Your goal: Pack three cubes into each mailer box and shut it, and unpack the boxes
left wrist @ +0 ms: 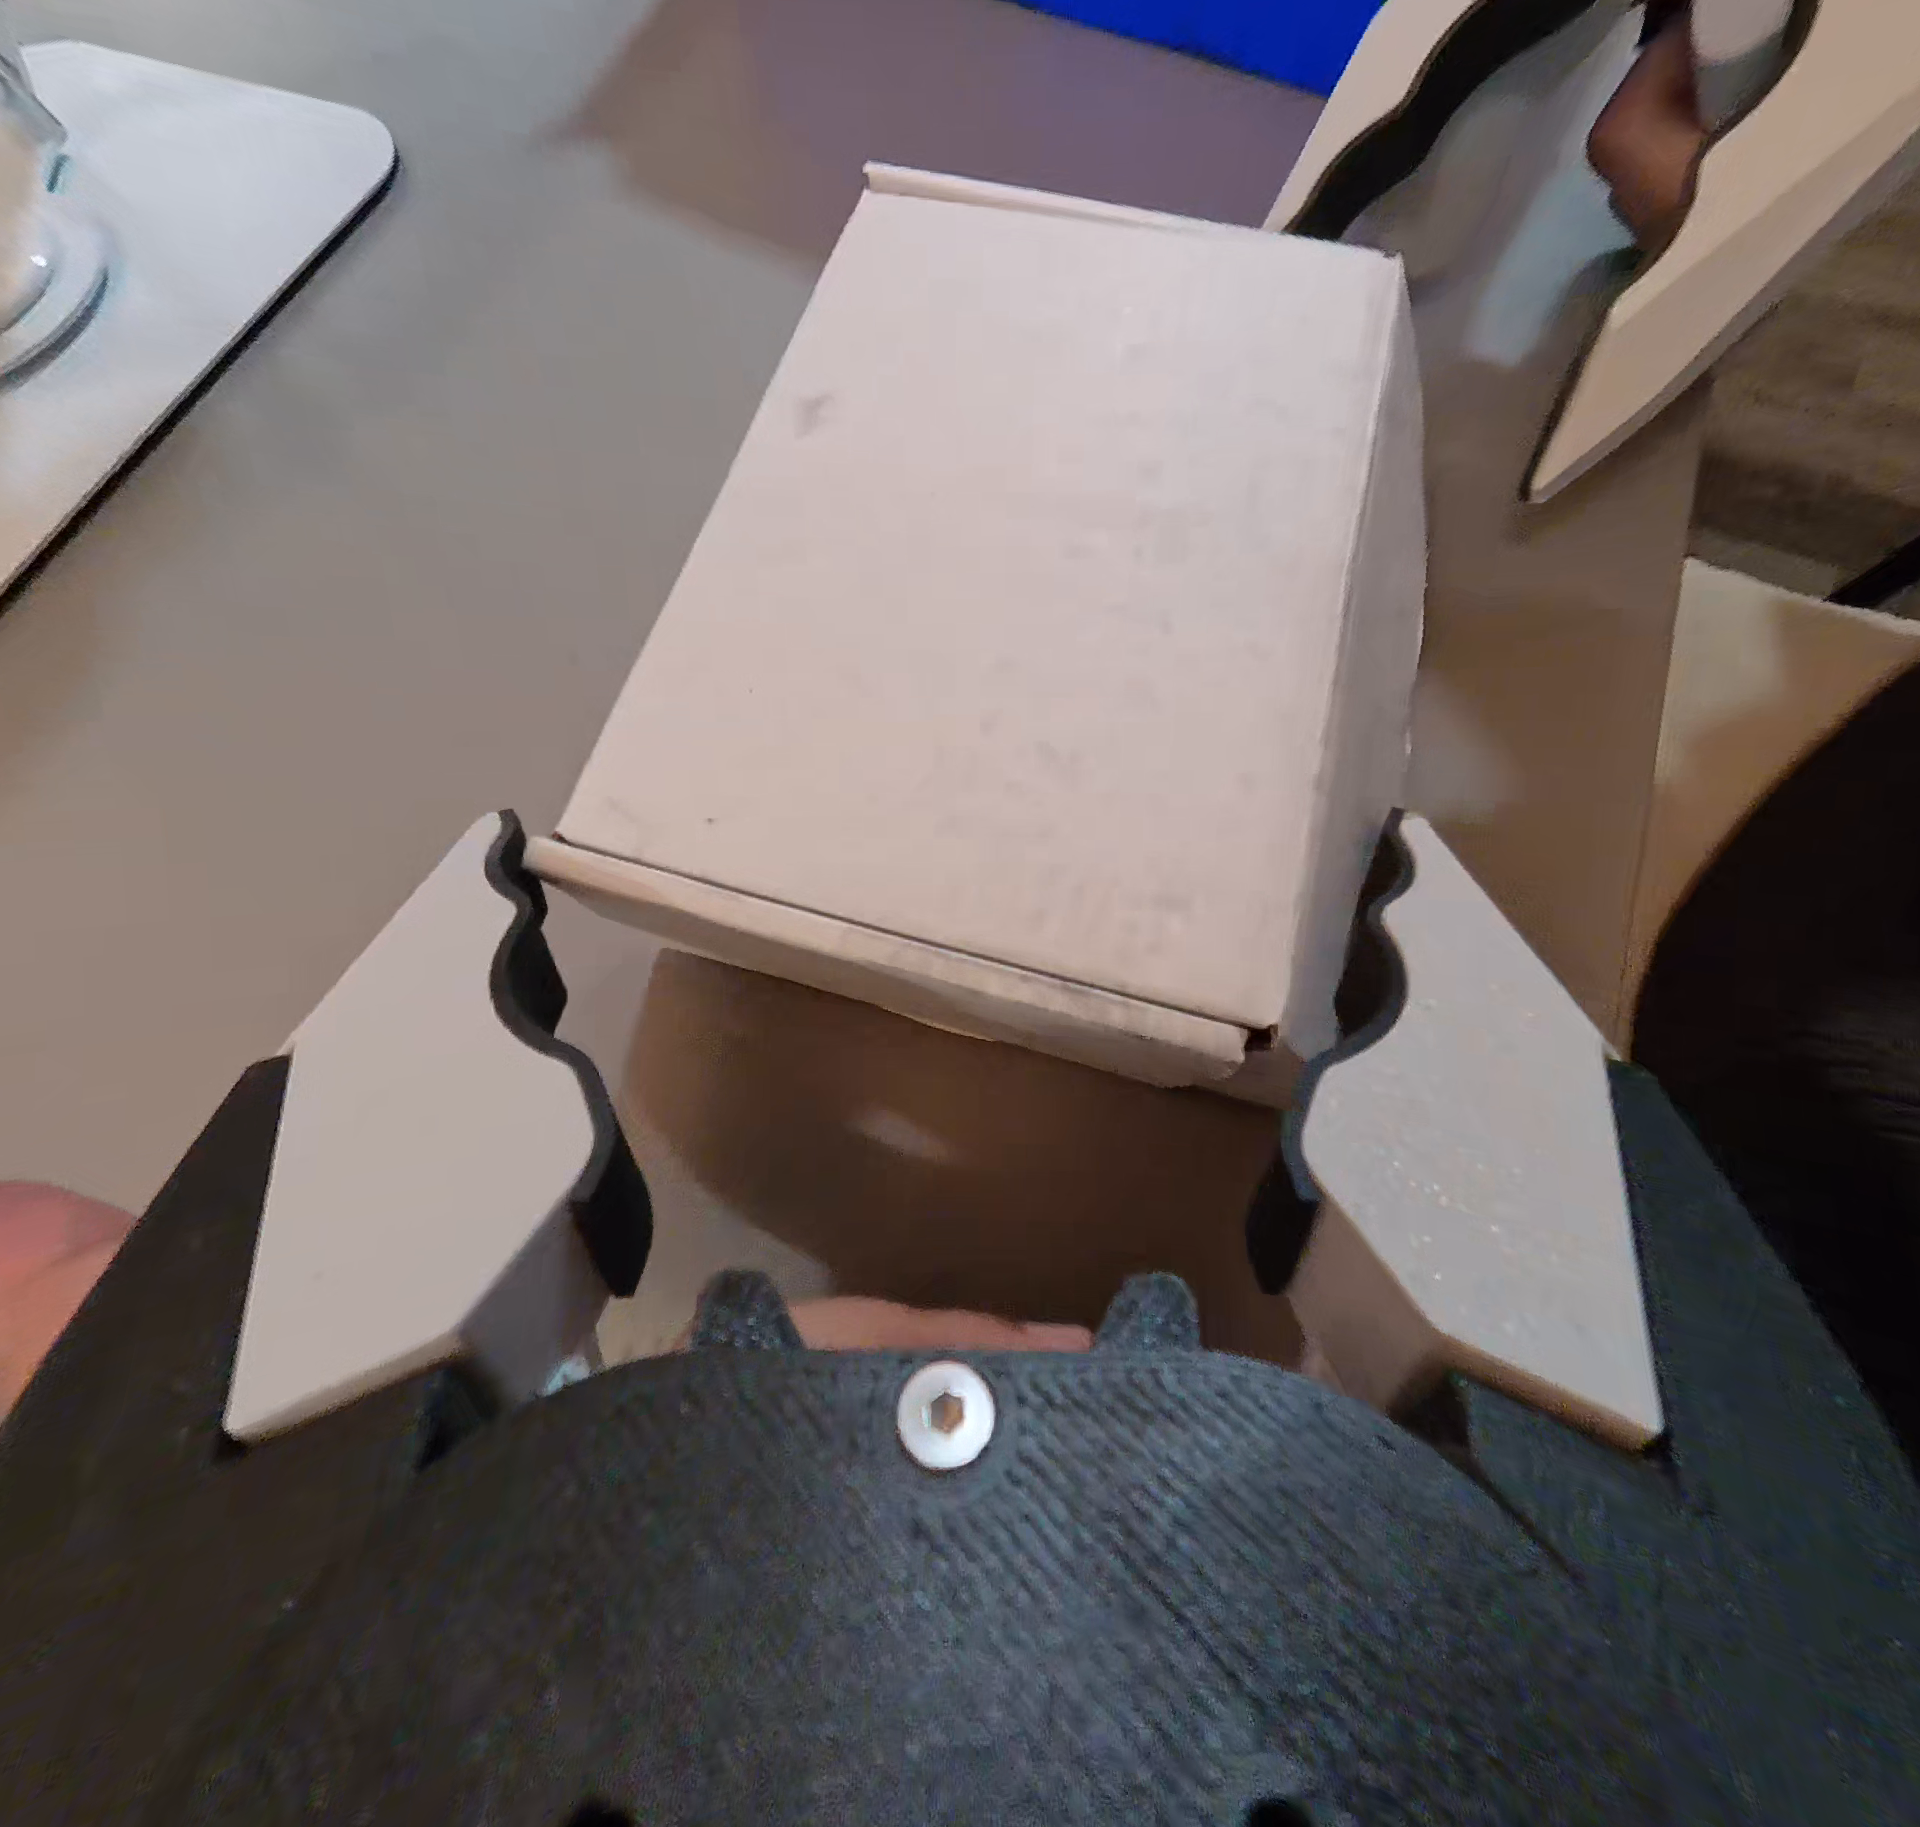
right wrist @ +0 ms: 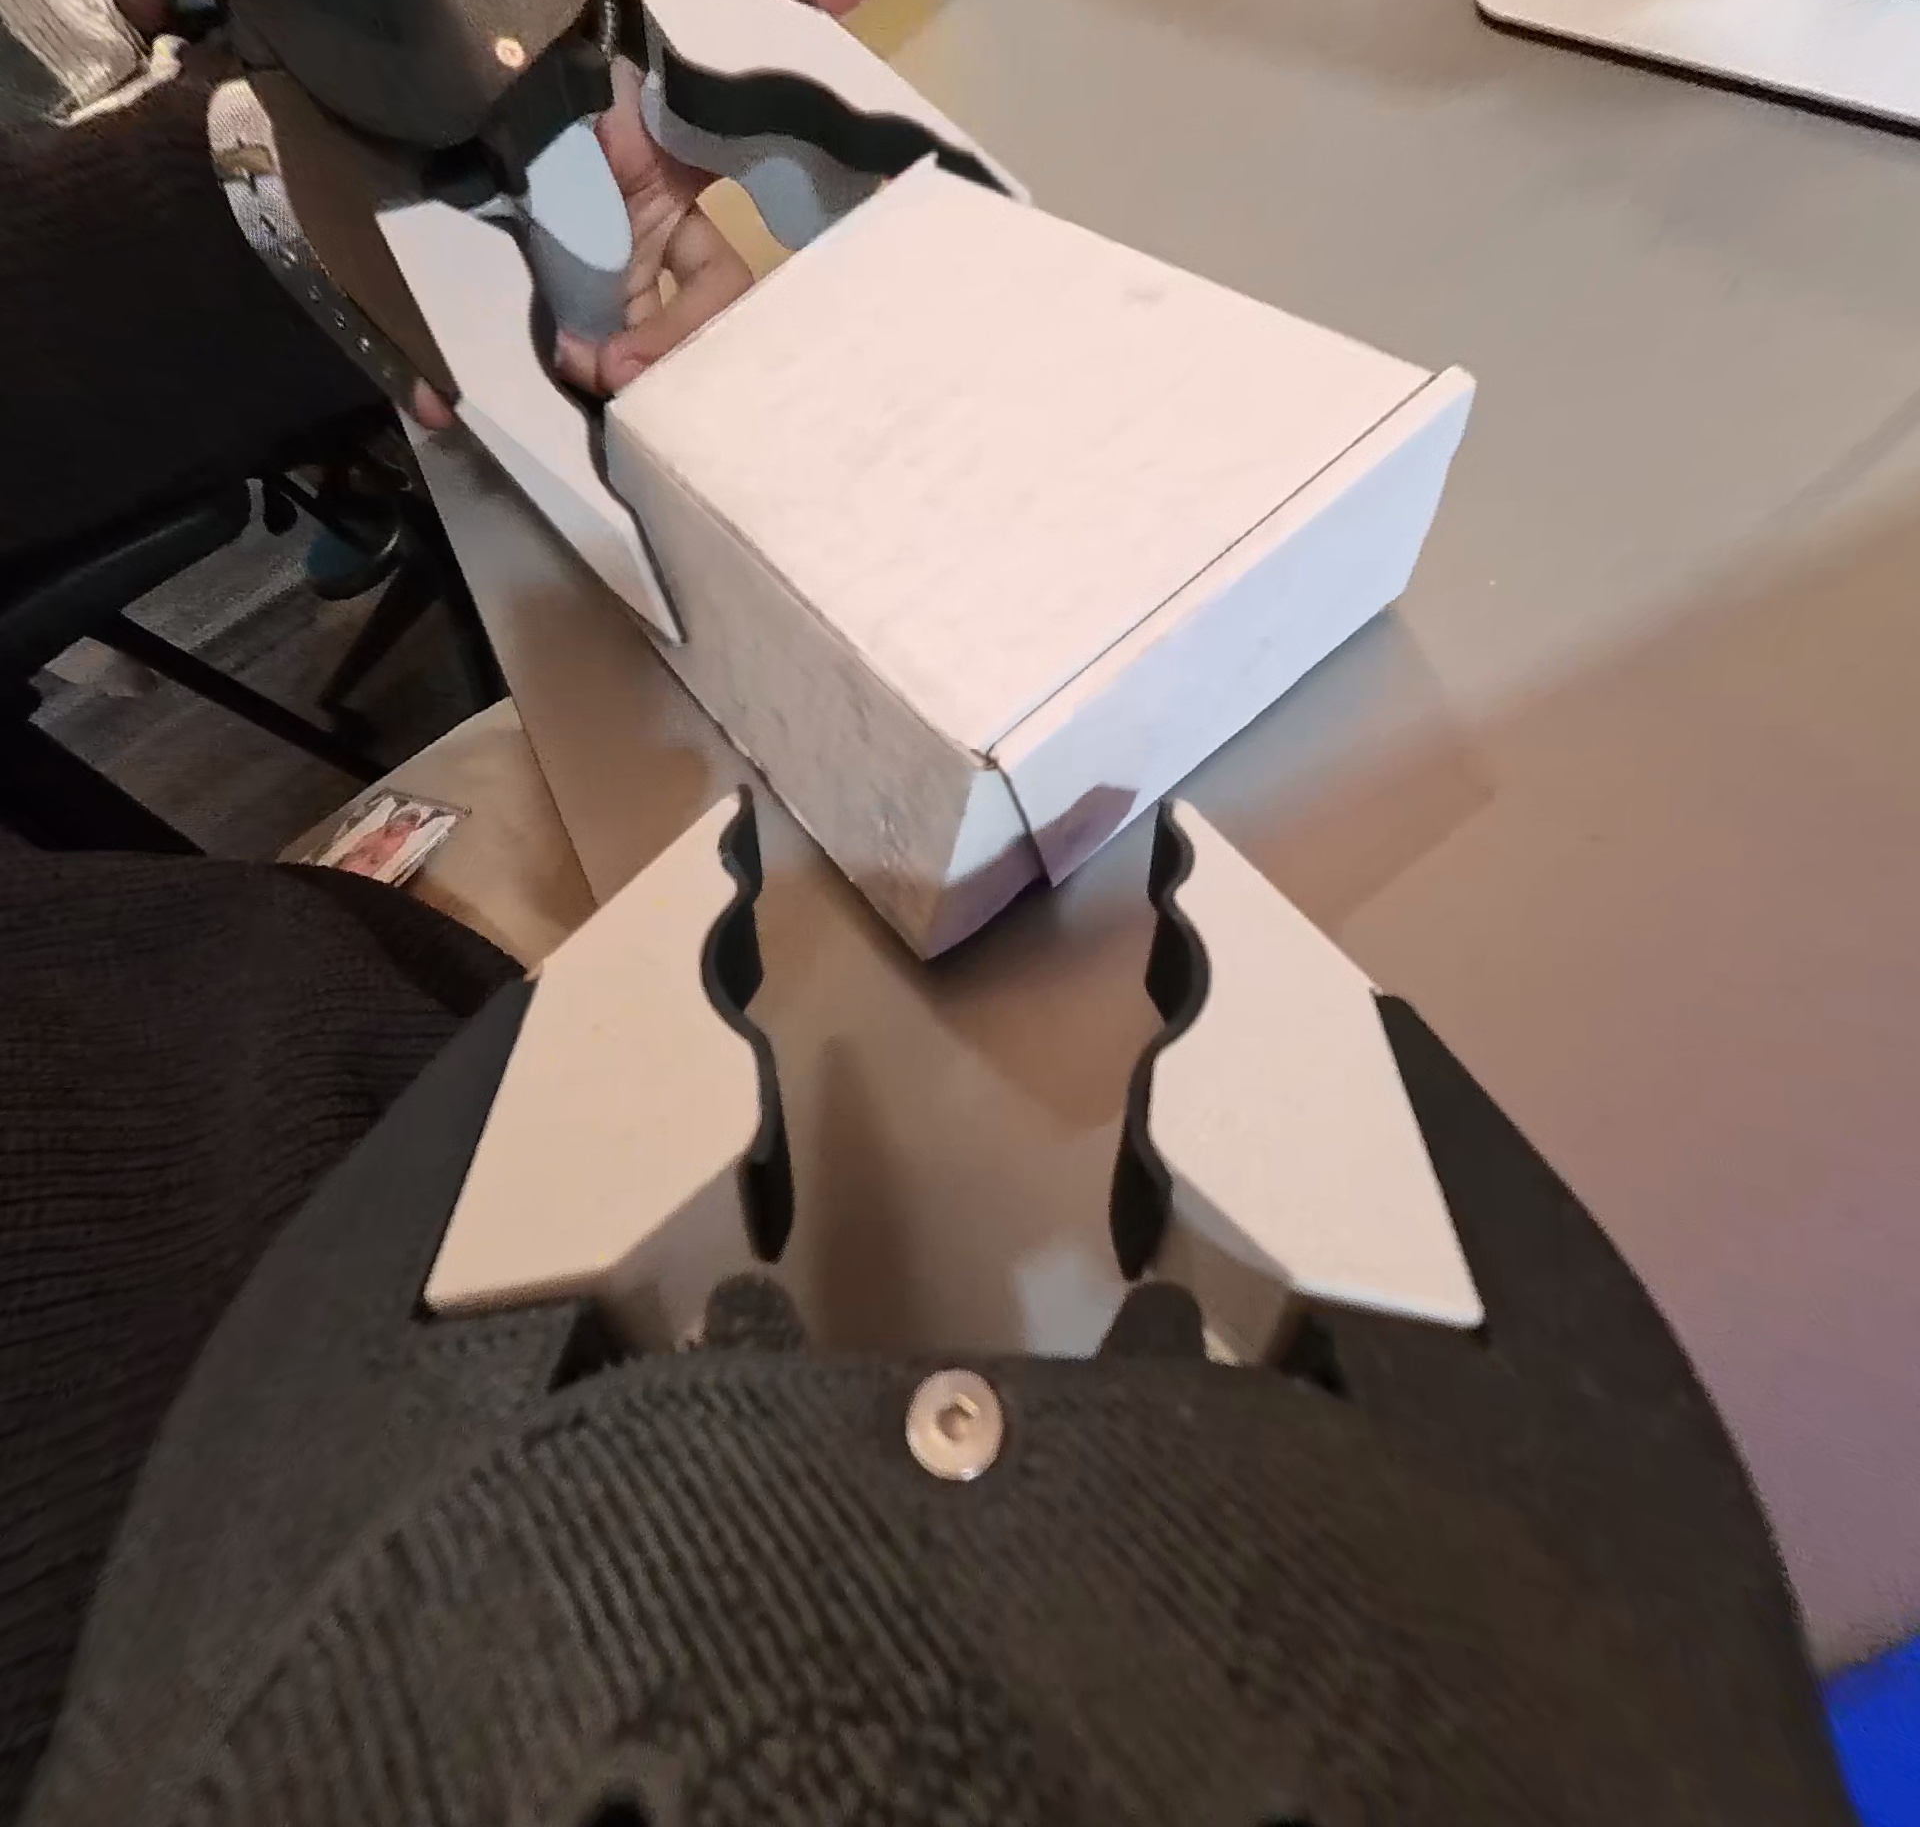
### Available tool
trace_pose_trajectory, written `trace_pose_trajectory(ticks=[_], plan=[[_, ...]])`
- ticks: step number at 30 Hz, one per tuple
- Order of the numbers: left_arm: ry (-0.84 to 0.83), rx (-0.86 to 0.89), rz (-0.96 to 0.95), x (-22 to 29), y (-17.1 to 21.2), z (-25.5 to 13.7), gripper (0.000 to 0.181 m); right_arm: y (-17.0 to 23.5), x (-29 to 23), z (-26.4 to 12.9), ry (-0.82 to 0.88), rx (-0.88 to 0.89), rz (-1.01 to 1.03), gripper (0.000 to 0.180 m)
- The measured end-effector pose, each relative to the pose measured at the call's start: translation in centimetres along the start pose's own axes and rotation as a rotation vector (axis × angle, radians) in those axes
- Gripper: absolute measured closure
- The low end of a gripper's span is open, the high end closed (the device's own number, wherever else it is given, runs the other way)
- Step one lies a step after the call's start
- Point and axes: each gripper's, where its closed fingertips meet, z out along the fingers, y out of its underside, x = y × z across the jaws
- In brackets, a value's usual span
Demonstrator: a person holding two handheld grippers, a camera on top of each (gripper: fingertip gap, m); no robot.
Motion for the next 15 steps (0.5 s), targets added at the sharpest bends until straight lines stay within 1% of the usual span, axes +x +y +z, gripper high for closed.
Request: trace_pose_trajectory(ticks=[3, 6, 9, 12, 15], plan=[[-0.005, -0.024, 0.002, 0.0, 0.3, 0.3, 0.028, 0.6, -0.2, 0.3, 0.014, -0.037, -0.027, 0.103], [0.06, -0.011, 0.001, 0.7, 0.2, 0.1, 0.032, 1.2, -0.4, 0.7, 0.025, -0.081, -0.065, 0.102], [0.074, -0.006, -0.008, 0.8, 0.2, -0.1, 0.035, 1.4, -0.6, 0.9, 0.045, -0.092, -0.112, 0.103], [0.093, -0.004, -0.015, 0.8, 0.4, -0.4, 0.036, 1.1, -0.8, 0.6, 0.029, -0.071, -0.123, 0.112], [0.125, 0.006, -0.038, 0.9, 0.6, -0.9, 0.037, 0.2, -1.3, 0.1, -0.032, -0.011, -0.067, 0.119]])
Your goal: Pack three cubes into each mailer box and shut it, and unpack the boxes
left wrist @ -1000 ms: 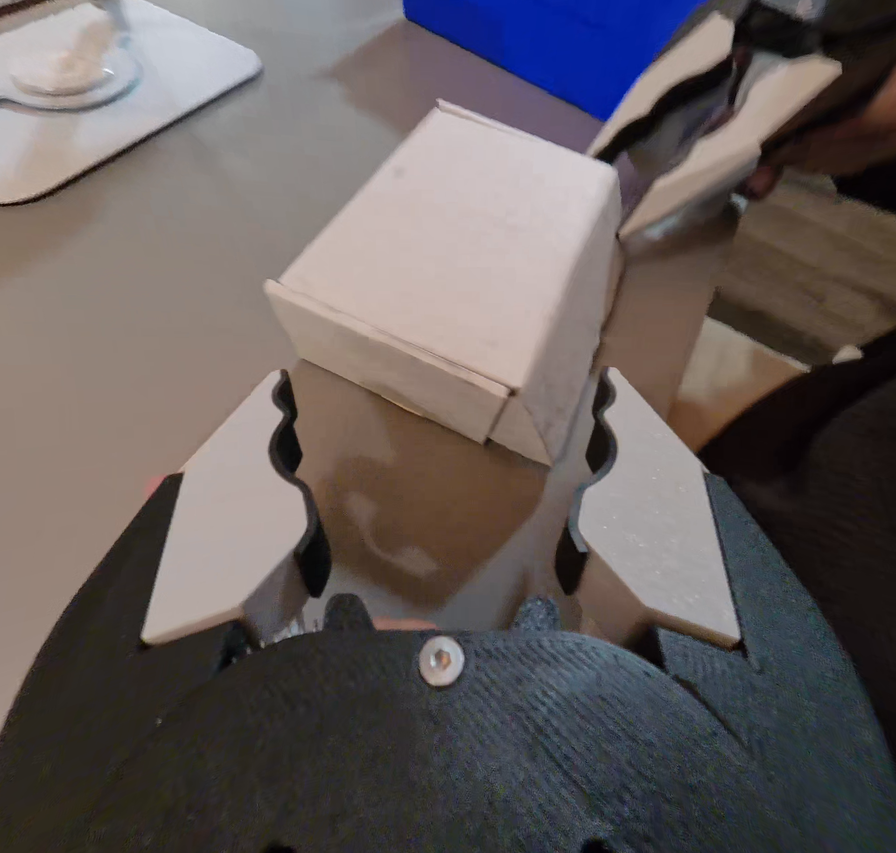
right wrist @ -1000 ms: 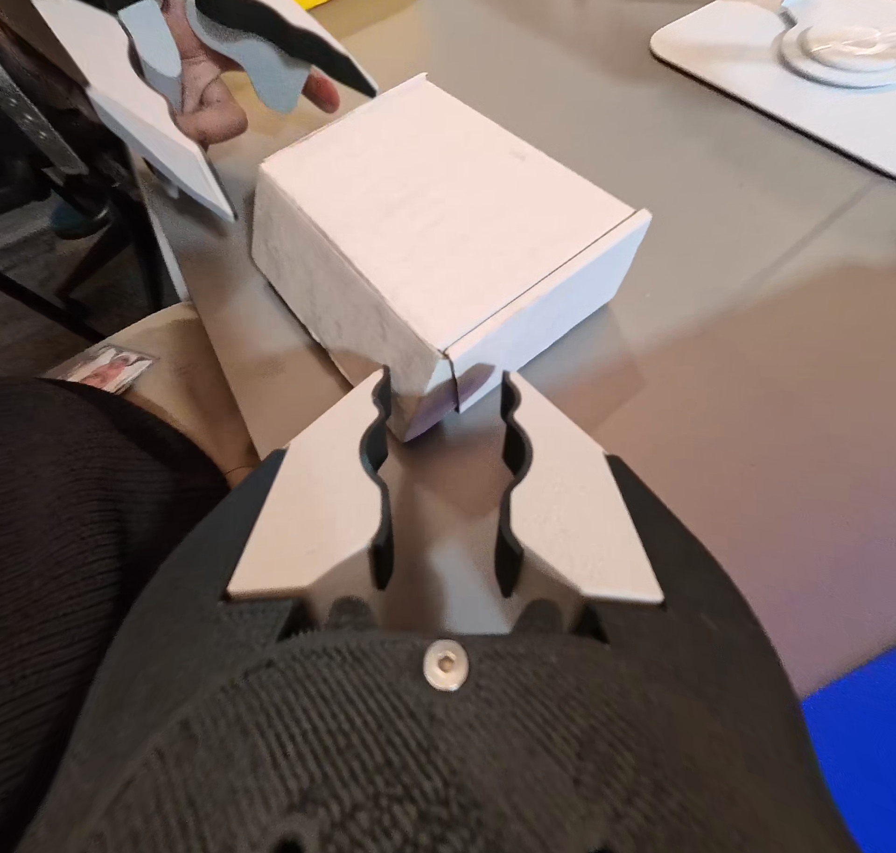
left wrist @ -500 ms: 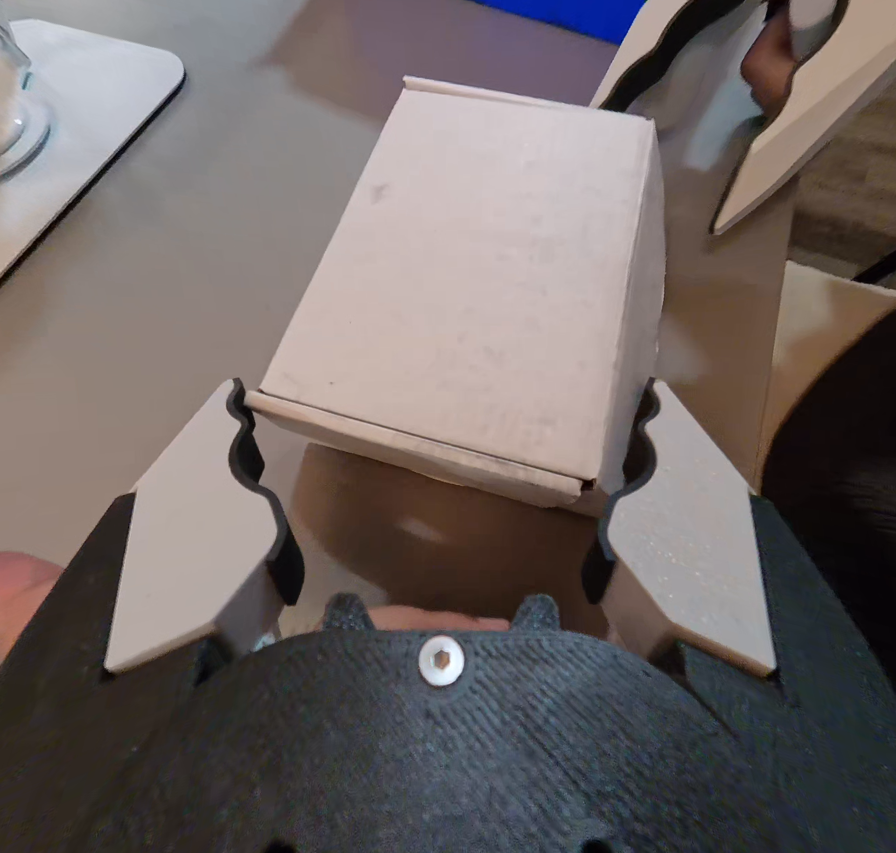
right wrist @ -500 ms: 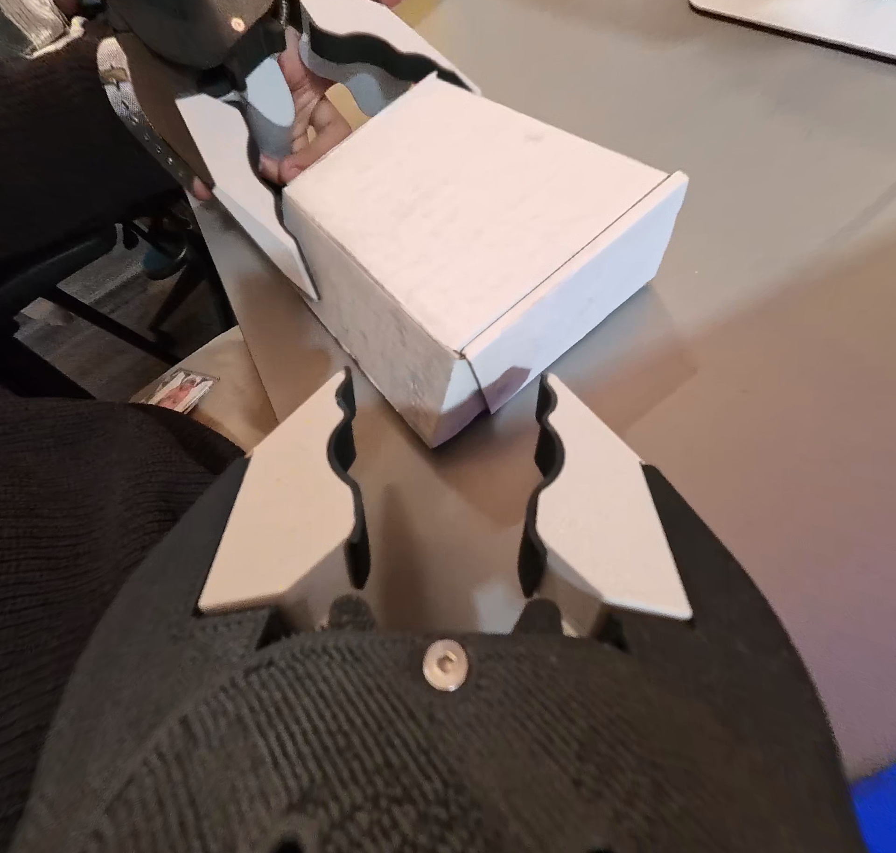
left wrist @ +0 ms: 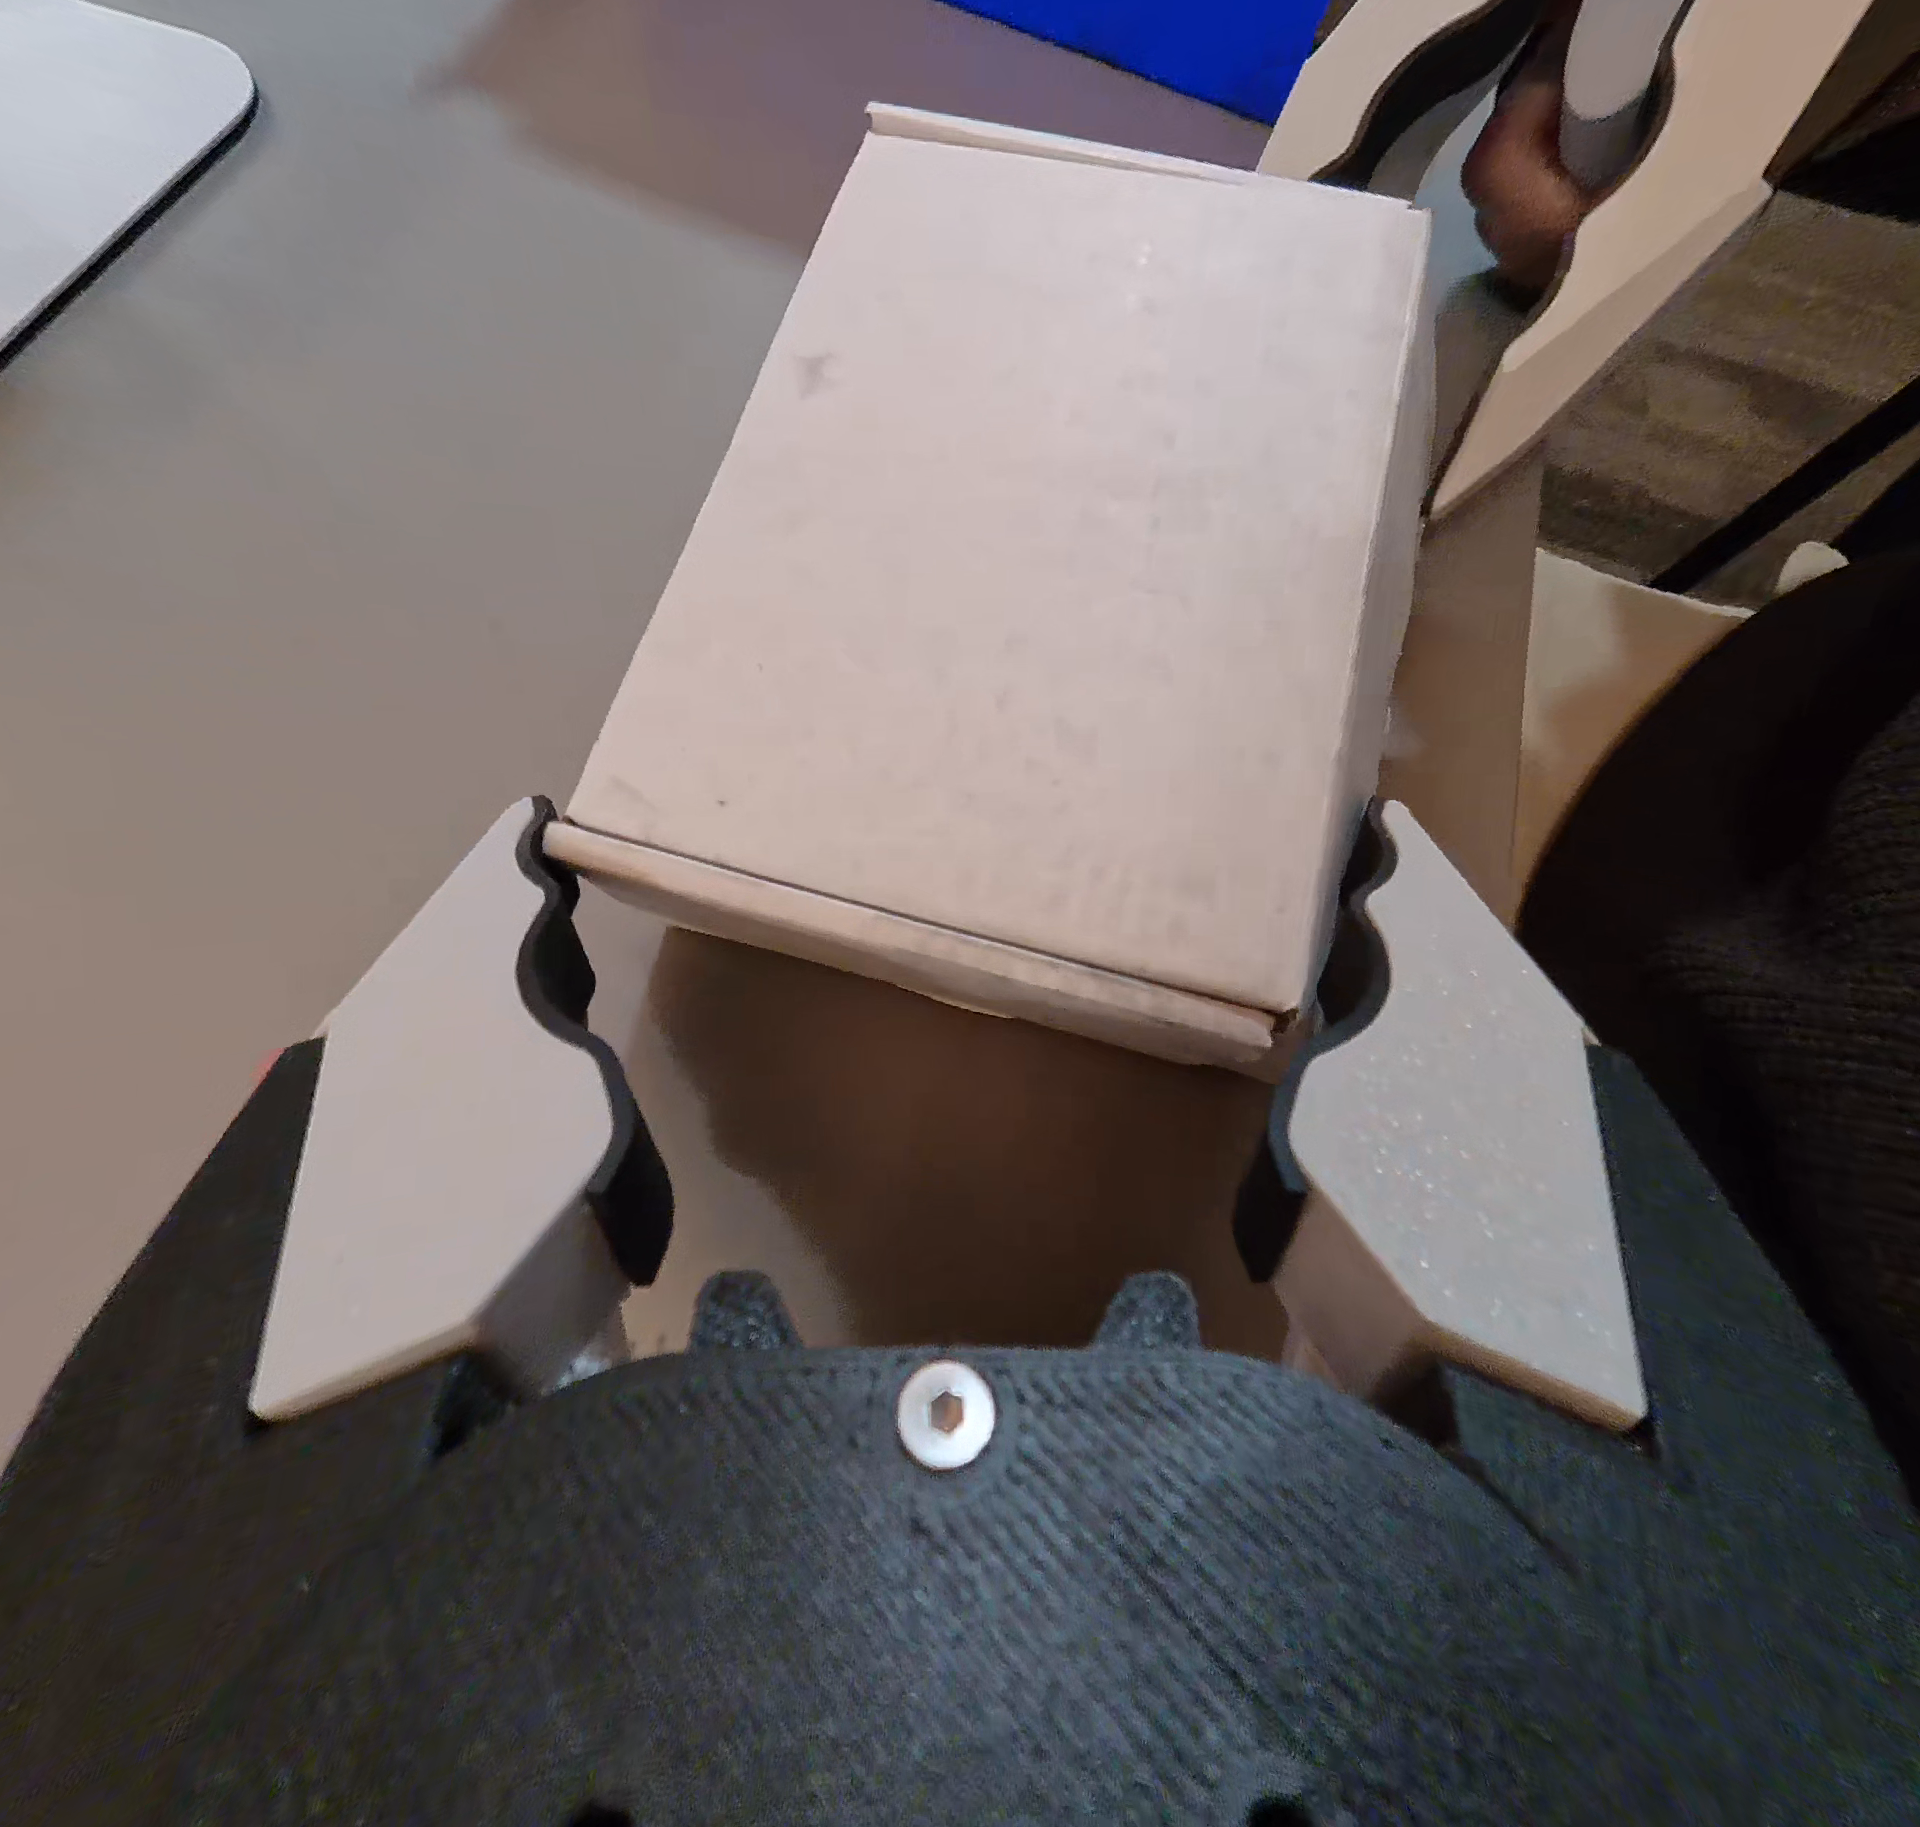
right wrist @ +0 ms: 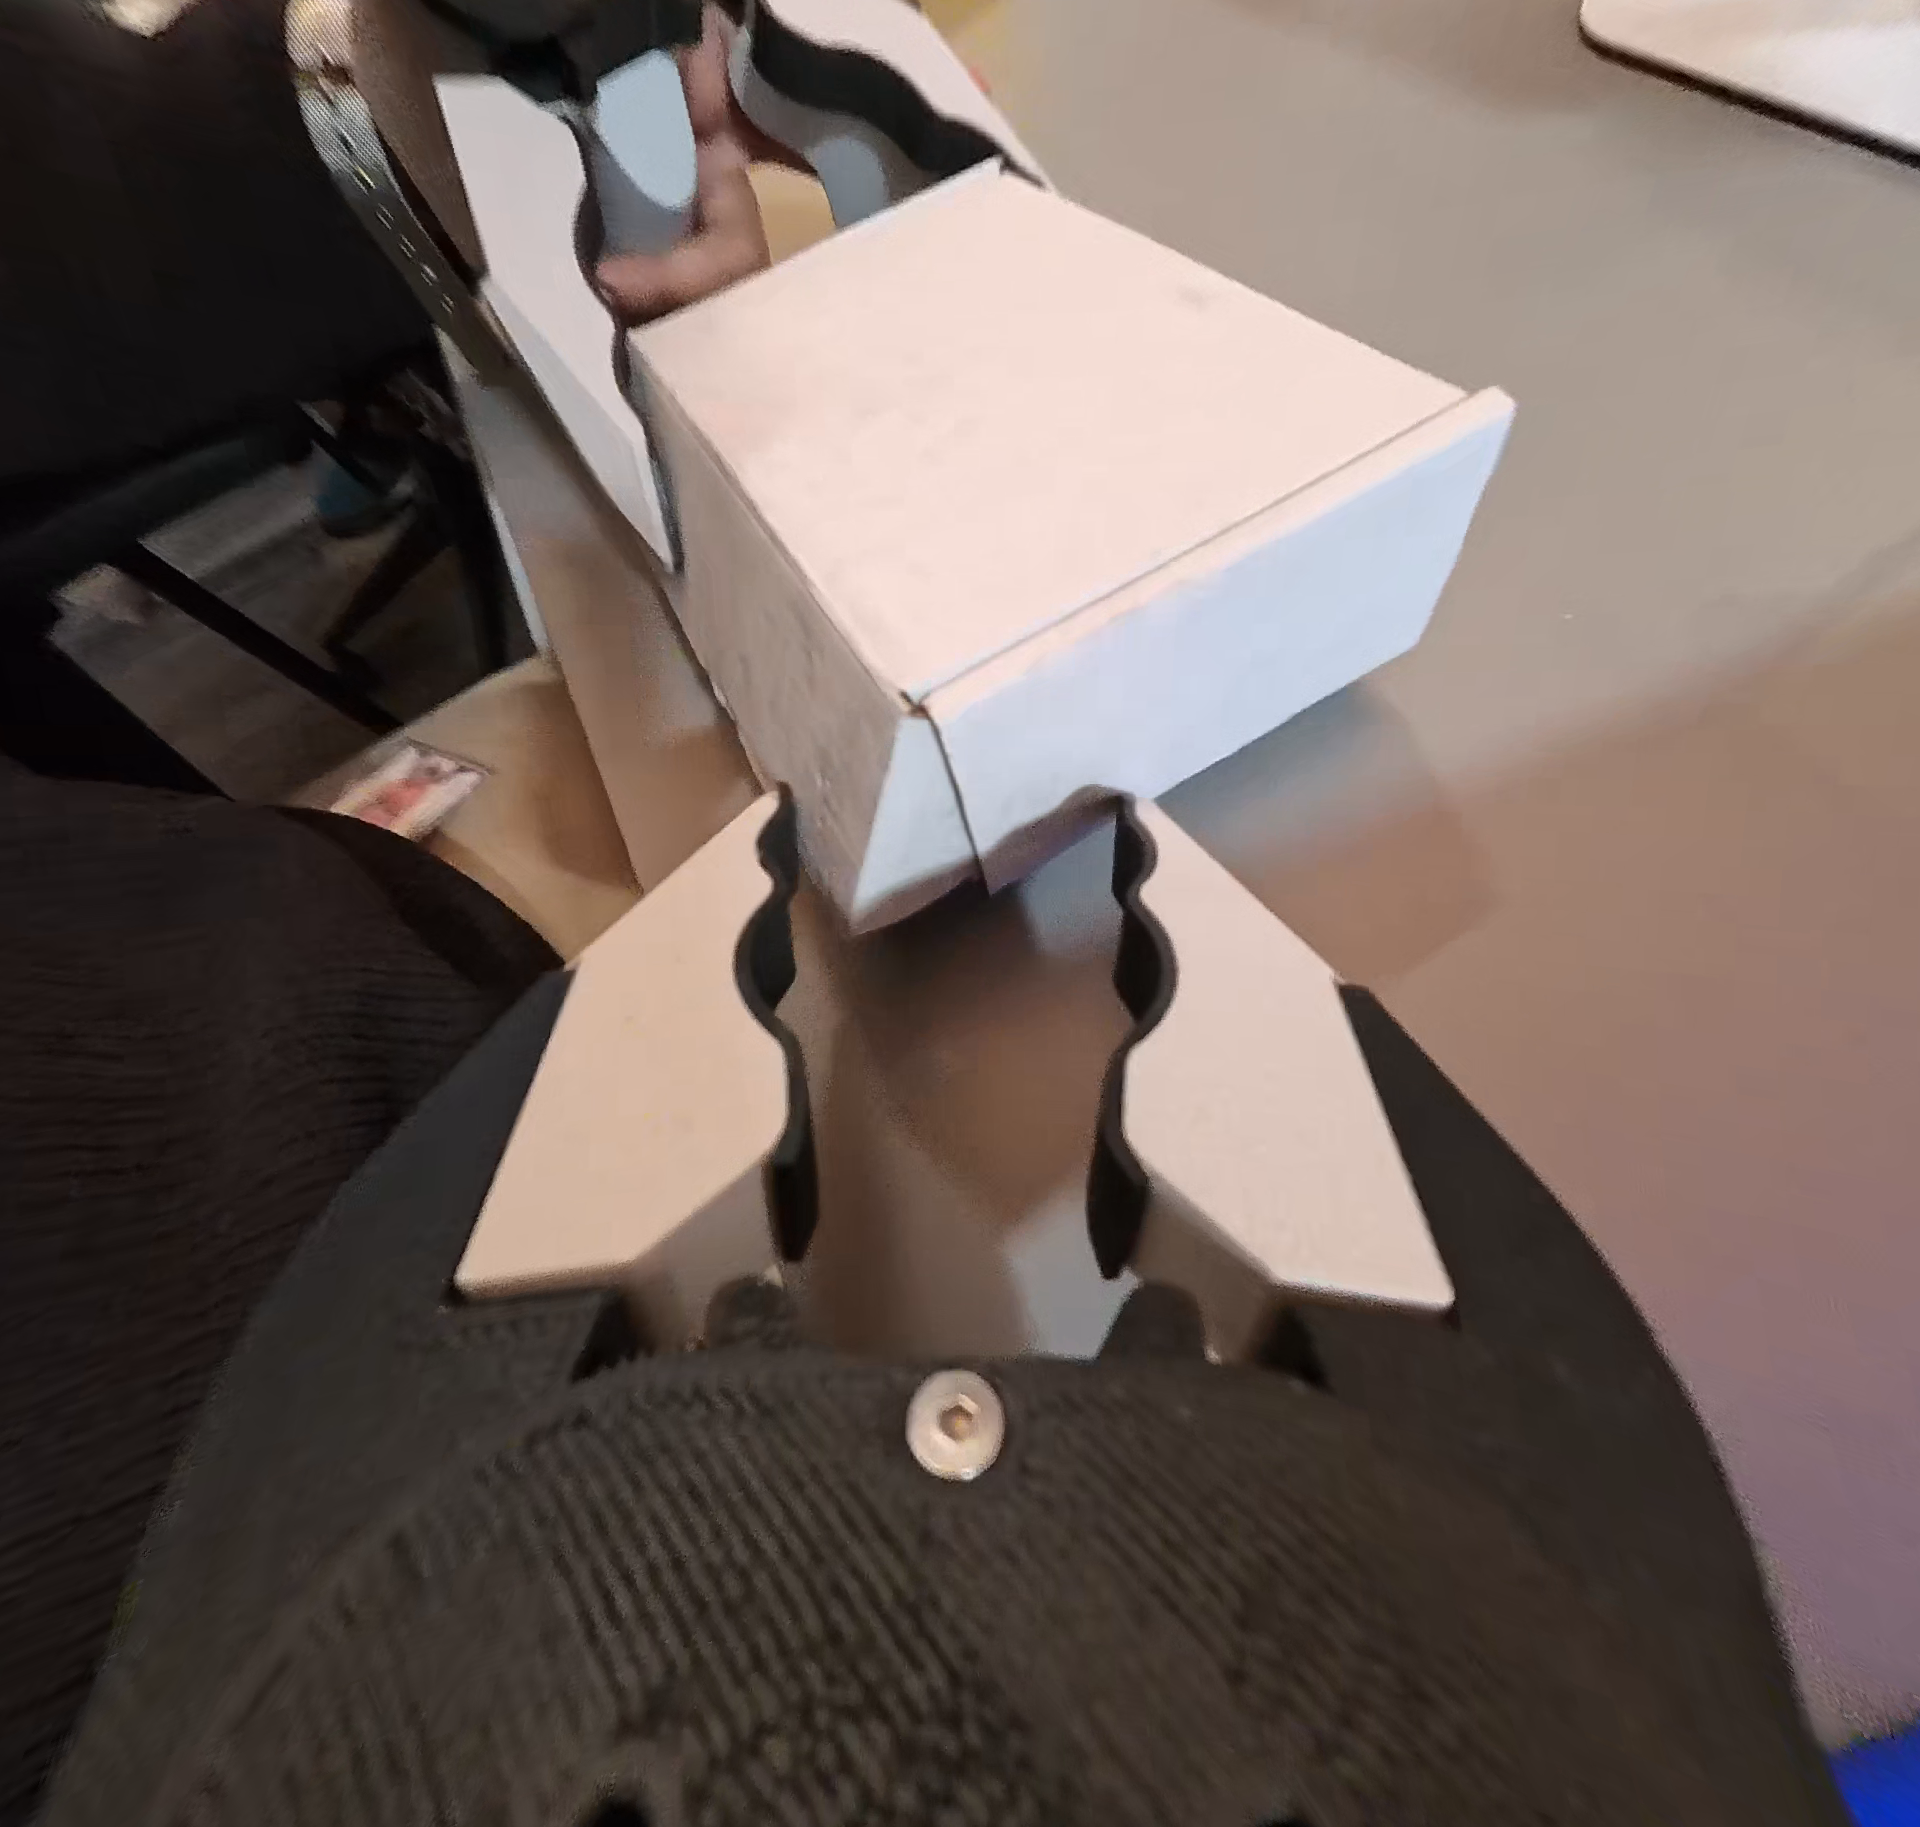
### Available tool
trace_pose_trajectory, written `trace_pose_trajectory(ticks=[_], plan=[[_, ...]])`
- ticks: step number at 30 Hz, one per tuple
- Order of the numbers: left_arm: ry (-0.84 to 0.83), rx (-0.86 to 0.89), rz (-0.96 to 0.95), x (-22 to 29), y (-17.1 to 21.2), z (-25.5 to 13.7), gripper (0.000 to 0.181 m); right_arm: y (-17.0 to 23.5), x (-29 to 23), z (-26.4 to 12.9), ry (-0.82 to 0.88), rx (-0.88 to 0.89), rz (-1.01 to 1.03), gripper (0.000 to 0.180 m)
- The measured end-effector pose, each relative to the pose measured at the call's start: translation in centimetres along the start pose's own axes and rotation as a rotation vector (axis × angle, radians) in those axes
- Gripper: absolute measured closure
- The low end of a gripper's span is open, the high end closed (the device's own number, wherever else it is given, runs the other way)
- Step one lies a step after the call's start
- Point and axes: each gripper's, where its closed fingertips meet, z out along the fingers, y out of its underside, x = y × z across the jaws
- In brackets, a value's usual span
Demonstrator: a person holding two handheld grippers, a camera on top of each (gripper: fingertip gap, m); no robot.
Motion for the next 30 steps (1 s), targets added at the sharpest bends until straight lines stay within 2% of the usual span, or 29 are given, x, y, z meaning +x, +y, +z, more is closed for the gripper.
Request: trace_pose_trajectory(ticks=[9, 21, 30], plan=[[0.113, 0.057, -0.092, 0.4, -0.2, -1.1, 0.039, -1.7, -1.2, -1.0, -0.114, 0.104, 0.051, 0.125], [0.099, 0.047, -0.072, 0.5, -0.1, -1.0, 0.042, -0.9, -1.1, -0.6, -0.066, 0.047, -0.017, 0.134], [0.086, 0.04, -0.057, 0.6, 0.0, -1.0, 0.044, -0.1, -0.7, -0.1, 0.002, -0.028, -0.061, 0.148]])
